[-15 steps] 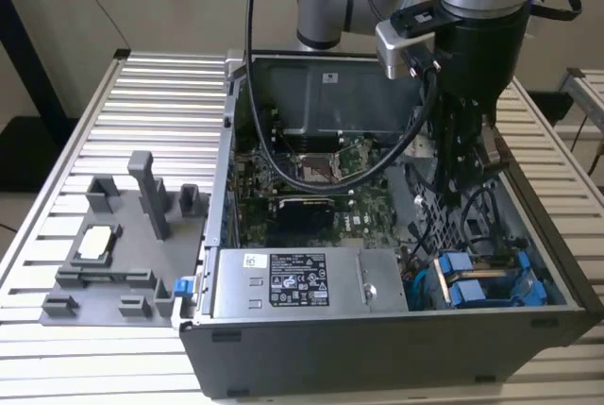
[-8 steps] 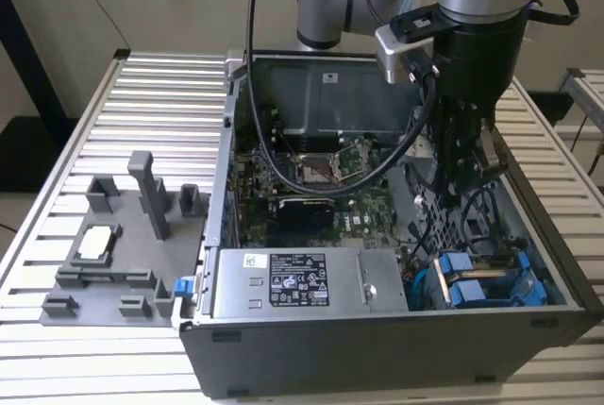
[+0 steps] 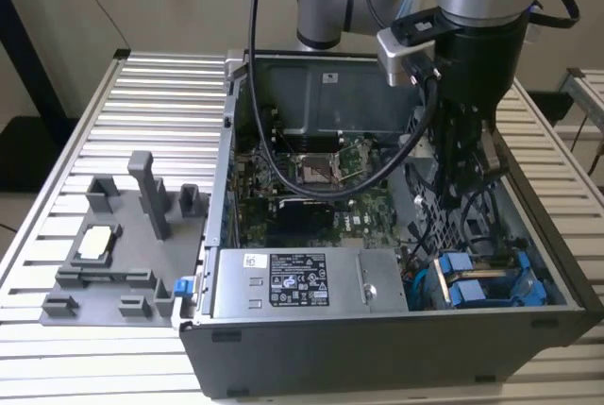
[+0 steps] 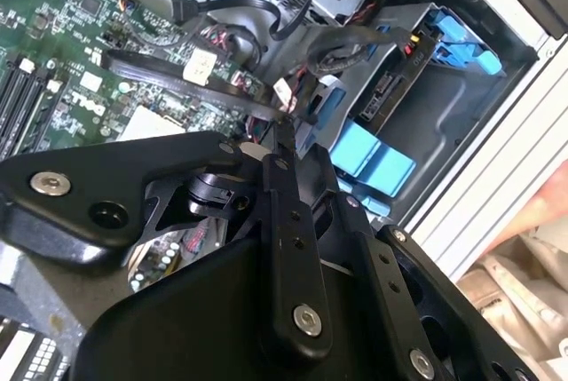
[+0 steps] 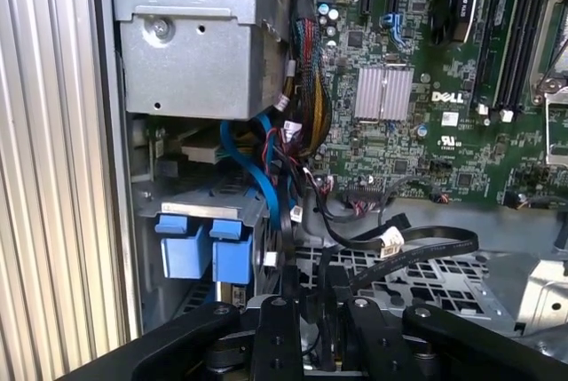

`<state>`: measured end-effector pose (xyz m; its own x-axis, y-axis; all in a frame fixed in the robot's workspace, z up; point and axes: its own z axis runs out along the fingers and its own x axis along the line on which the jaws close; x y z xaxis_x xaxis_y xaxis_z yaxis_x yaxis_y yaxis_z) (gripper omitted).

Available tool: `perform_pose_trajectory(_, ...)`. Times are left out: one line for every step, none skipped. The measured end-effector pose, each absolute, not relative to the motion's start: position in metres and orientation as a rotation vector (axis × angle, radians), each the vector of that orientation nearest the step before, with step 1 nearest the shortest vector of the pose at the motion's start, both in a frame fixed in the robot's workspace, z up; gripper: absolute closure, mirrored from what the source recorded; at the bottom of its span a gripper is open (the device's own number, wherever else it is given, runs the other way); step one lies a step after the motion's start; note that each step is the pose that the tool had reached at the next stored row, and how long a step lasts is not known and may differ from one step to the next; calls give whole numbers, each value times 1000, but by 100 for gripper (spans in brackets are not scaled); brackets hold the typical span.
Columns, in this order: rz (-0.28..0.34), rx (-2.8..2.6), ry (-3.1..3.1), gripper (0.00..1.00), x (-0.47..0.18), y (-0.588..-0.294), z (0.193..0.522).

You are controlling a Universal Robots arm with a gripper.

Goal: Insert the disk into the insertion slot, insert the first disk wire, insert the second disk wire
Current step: 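Insert the second disk wire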

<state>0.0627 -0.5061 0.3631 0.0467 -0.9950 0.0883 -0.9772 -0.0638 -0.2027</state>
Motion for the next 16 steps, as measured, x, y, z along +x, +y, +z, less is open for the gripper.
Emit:
perform_pose_trajectory(-313, -2208, 2088, 73, 63, -506, 363)
perform_pose_trajectory(-313, -2208, 2088, 73, 63, -506, 362)
perform_pose_trajectory(-313, -2208, 2088, 73, 63, -506, 362)
perform_pose_trajectory(-313, -2208, 2088, 73, 63, -506, 362)
perform_pose_trajectory(-313, -2208, 2088, 73, 63, -506, 362)
perform_pose_trajectory(-313, -2208, 2088, 73, 63, -506, 361)
perform_pose_trajectory(-313, -2208, 2087, 73, 63, -506, 361)
perform_pose_trajectory(-313, -2208, 2088, 73, 63, -506, 361)
perform_pose_trajectory(-313, -2208, 2088, 73, 63, -506, 361)
perform_pose_trajectory(-313, -2208, 2088, 73, 63, -506, 361)
perform_pose_trajectory(-313, -2208, 2088, 76, 63, -506, 360)
perform_pose_trajectory(-313, -2208, 2088, 76, 63, -506, 360)
perform_pose_trajectory(-313, -2208, 2087, 76, 63, -506, 360)
perform_pose_trajectory(-313, -2208, 2088, 82, 63, -506, 360)
perform_pose_trajectory(-313, -2208, 2088, 82, 63, -506, 360)
perform_pose_trajectory(-313, -2208, 2088, 82, 63, -506, 360)
